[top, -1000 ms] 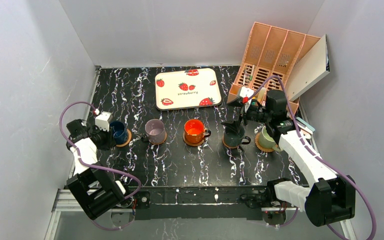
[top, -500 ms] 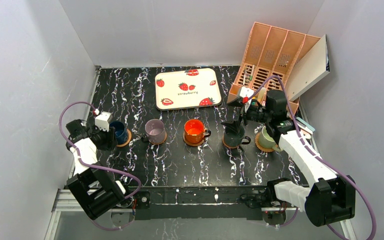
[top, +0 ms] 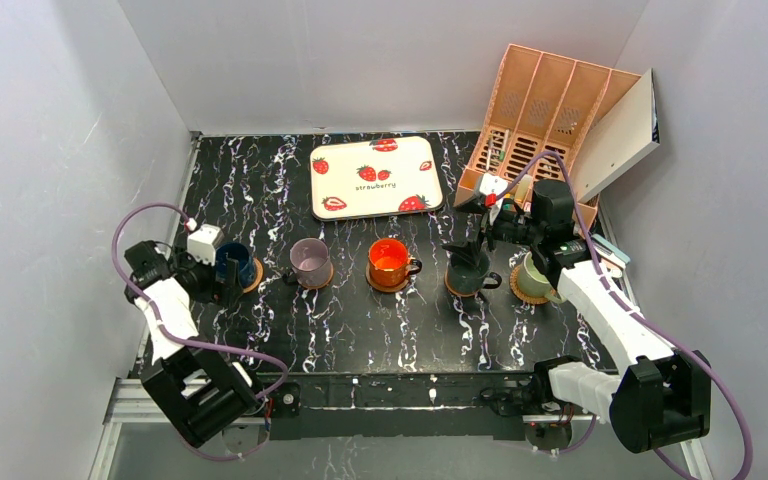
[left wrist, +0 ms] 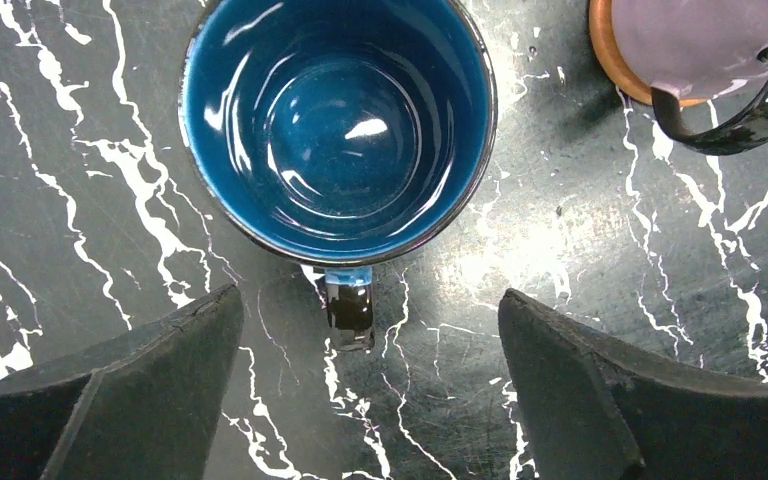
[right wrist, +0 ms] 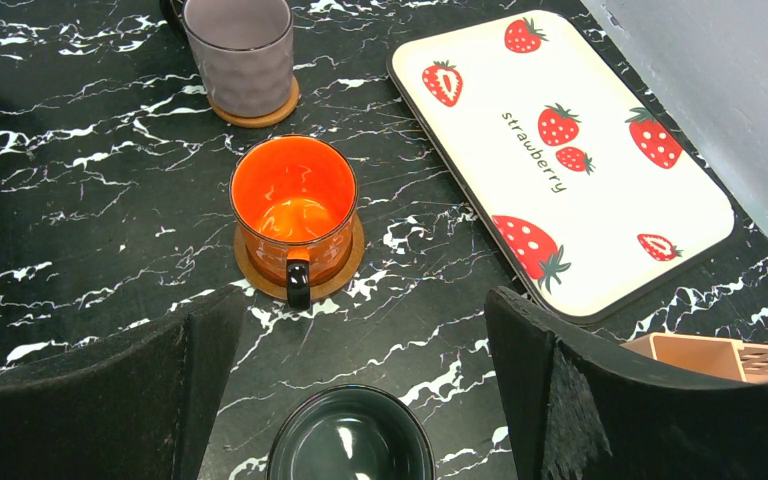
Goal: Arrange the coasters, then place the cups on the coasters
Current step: Place the cup on the coaster, then reset both arms
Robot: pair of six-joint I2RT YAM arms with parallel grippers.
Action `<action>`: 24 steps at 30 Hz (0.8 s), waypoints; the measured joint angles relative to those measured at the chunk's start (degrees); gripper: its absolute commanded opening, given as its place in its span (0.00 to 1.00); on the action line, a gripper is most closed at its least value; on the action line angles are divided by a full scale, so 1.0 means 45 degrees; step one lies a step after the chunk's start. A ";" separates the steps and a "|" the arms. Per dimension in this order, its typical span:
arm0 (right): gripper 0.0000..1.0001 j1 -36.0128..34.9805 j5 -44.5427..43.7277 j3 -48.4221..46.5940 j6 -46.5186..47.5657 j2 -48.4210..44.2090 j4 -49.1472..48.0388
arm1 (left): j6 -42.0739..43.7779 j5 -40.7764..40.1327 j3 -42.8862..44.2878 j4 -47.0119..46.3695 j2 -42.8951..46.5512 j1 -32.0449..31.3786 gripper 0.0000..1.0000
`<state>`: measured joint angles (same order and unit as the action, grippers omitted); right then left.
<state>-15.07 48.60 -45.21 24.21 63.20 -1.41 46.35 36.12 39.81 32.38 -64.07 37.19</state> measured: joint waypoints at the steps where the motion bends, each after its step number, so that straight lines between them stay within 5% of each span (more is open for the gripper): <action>1: 0.99 0.0000 0.0000 0.0005 0.0000 0.0000 0.0000 | 0.0107 0.0073 0.0117 0.0185 0.0000 0.0078 0.98; 17: 0.99 0.0005 -0.0763 0.0000 -0.0355 -0.0219 -0.0029 | 0.0573 0.1069 0.3211 0.2171 -0.0233 0.0466 0.98; 21: 0.99 0.0015 -0.1530 0.0000 -0.0636 -0.0287 -0.0112 | -0.0845 0.0389 0.4896 0.1137 -0.1316 -0.1107 0.98; 24: 0.99 0.0015 -0.1894 0.0000 -0.0690 -0.0423 -0.0194 | -0.2045 -0.1039 0.5498 -0.0010 -0.2370 -0.3847 0.98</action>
<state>-15.00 40.07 -45.21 21.10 61.30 -2.28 37.15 31.44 64.55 32.34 -74.74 19.88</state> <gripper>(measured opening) 0.985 0.981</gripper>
